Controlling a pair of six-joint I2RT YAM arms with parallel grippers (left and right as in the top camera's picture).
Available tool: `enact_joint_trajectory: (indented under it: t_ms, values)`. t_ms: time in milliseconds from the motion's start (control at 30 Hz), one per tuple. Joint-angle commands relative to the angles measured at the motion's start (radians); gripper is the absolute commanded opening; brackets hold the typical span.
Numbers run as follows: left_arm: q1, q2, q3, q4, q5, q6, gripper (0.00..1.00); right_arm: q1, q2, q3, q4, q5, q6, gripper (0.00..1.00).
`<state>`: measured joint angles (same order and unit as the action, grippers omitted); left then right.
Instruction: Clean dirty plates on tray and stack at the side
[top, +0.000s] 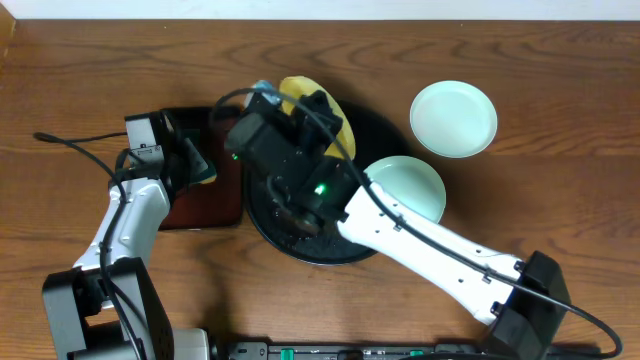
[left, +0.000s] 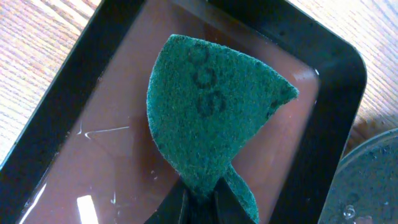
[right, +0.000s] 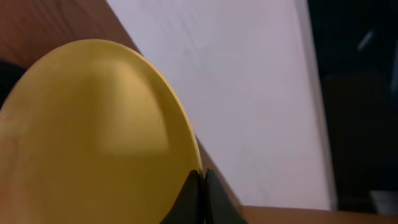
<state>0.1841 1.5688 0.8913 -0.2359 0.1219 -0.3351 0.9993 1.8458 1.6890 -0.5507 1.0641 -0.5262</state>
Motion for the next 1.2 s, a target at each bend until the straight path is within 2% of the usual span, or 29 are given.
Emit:
enact_joint_trajectory:
  t_ms: [0,167,333,533,567,733,900,1033,1167]
  values:
    - [0.003,-0.001,-0.003,-0.004,0.002,0.020,0.07,0.010,-0.024,0.016,0.014,0.087,-0.066,0.01]
    - [0.003,-0.001,-0.003,-0.005,0.002,0.020,0.08,0.002,-0.024,0.016,0.013,0.087,-0.014,0.01]
    - [0.003,-0.001,-0.003,-0.010,0.002,0.020,0.07,-0.052,-0.024,0.016,-0.020,0.003,0.192,0.01]
    - [0.003,-0.001,-0.003,-0.019,0.002,0.020,0.07,-0.219,-0.024,0.016,-0.137,-0.342,0.517,0.01]
    - [0.003,-0.001,-0.003,-0.021,0.002,0.020,0.07,-0.296,-0.024,0.016,-0.149,-0.463,0.591,0.01]
    - [0.003,-0.001,-0.003,-0.022,0.002,0.020,0.08,-0.528,-0.024,0.016,-0.188,-0.788,0.732,0.01]
    - [0.003,-0.001,-0.003,-0.025,0.002,0.020,0.07,-0.809,-0.020,0.016,-0.230,-1.051,0.765,0.01]
    - [0.003,-0.001,-0.003,-0.025,0.002,0.020,0.07,-0.947,-0.014,0.015,-0.257,-1.086,0.765,0.01]
    - [0.003,-0.001,-0.003,-0.024,0.002,0.020,0.07,-1.015,-0.002,-0.003,-0.265,-1.093,0.753,0.01]
